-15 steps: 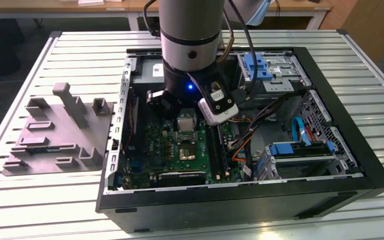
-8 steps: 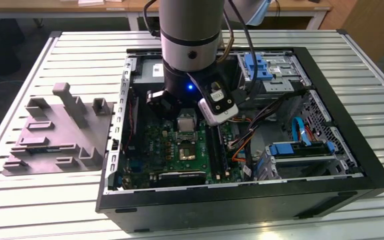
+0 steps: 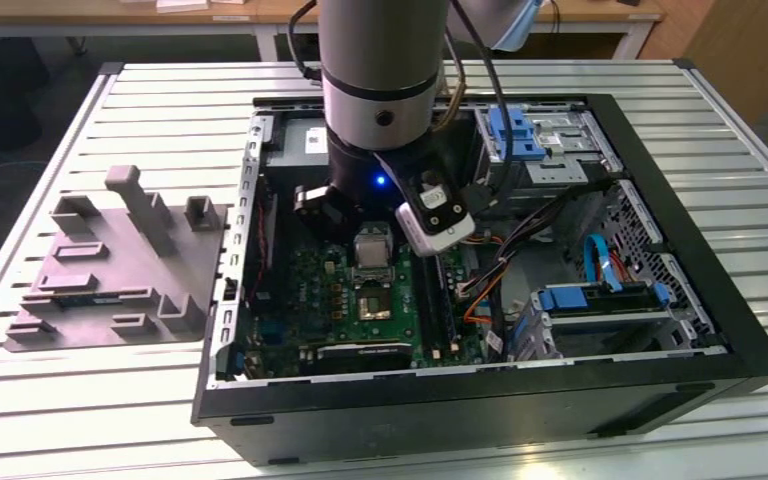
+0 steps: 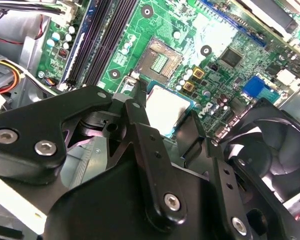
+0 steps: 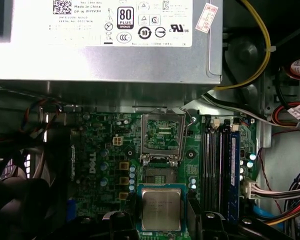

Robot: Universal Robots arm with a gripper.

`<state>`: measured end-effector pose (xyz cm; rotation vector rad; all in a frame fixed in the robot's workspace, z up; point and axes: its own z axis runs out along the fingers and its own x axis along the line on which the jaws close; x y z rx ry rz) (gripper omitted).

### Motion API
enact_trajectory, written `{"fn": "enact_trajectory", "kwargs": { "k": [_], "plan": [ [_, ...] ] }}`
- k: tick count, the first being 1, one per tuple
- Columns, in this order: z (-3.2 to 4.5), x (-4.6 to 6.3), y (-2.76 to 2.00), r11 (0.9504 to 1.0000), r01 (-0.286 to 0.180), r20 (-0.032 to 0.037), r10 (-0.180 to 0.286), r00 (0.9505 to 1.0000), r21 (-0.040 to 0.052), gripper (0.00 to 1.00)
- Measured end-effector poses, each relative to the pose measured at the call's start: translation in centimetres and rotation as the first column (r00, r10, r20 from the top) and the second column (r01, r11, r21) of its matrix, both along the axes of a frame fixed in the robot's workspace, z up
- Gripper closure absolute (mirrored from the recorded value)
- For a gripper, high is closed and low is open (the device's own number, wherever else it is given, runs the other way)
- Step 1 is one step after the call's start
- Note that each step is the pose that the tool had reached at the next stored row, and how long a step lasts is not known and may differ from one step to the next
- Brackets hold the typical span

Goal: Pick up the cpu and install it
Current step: 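Place the cpu into insertion slot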

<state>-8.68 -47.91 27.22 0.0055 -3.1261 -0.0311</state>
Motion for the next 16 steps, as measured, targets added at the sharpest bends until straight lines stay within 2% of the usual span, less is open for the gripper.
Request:
{"fn": "enact_trajectory", "kwargs": {
  "k": [7, 16],
  "plan": [
    [-0.59, 0.0, 0.0, 1.0, 0.0, -0.0001, 0.0, 1.0, 0.0, 0.53],
    [-0.77, 0.0, 0.0, 1.0, 0.0, -0.0001, 0.0, 1.0, 0.0001, 0.53]
  ]
}}
